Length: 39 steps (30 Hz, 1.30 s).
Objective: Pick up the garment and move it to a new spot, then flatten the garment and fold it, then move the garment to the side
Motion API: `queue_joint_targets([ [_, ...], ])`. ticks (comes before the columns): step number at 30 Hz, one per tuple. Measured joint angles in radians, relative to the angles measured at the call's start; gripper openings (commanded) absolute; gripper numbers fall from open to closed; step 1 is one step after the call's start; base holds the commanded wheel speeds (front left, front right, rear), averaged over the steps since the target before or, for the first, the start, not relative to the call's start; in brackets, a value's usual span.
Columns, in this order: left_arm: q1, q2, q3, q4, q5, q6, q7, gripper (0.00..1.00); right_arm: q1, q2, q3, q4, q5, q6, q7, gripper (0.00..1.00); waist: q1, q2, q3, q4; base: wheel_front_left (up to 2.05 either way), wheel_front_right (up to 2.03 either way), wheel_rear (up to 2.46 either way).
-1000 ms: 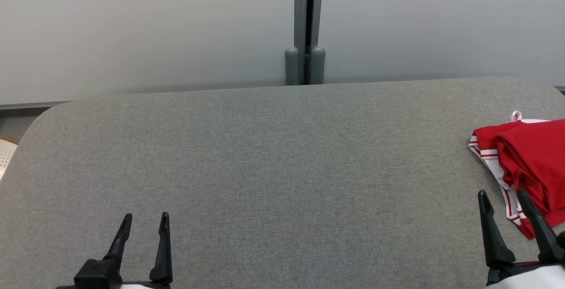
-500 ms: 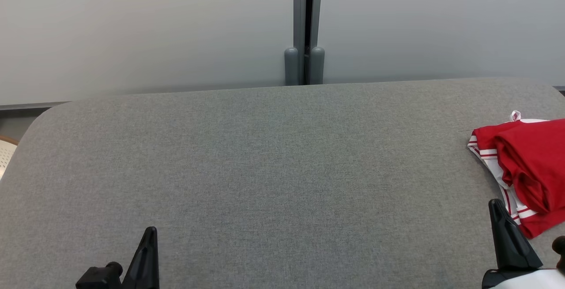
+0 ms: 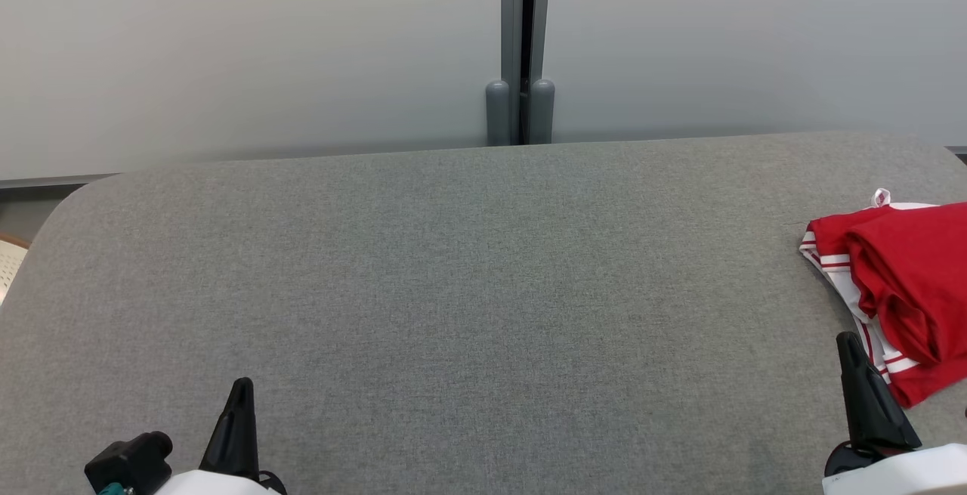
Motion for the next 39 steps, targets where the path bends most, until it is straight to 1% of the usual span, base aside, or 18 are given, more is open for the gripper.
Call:
queue_joint_targets([
  [7, -0.021, -0.012, 0.026, 0.015, -0.1, -0.024, 0.022, 0.0, -0.023, 0.0, -0.001, 0.032, 0.113, 0.0, 0.003, 0.0, 0.0, 0.0, 0.001, -0.001, 0.0, 0.0, 0.0],
  [8, -0.027, -0.014, 0.032, 0.017, -0.128, -0.032, 0.026, 0.0, -0.028, 0.001, -0.001, 0.041, 0.146, 0.0, 0.003, 0.0, 0.0, 0.0, 0.001, -0.001, 0.0, 0.0, 0.0],
  [17, -0.049, -0.026, 0.063, 0.031, -0.241, -0.06, 0.056, 0.0, -0.059, 0.003, -0.004, 0.079, 0.275, 0.0, 0.004, 0.0, 0.0, 0.0, 0.002, -0.002, 0.0, 0.0, 0.0],
  [39, -0.088, -0.054, 0.127, 0.055, -0.469, -0.12, 0.115, 0.0, -0.111, 0.01, -0.011, 0.153, 0.531, -0.001, 0.012, 0.0, 0.0, 0.0, 0.004, -0.005, 0.0, 0.0, 0.0],
])
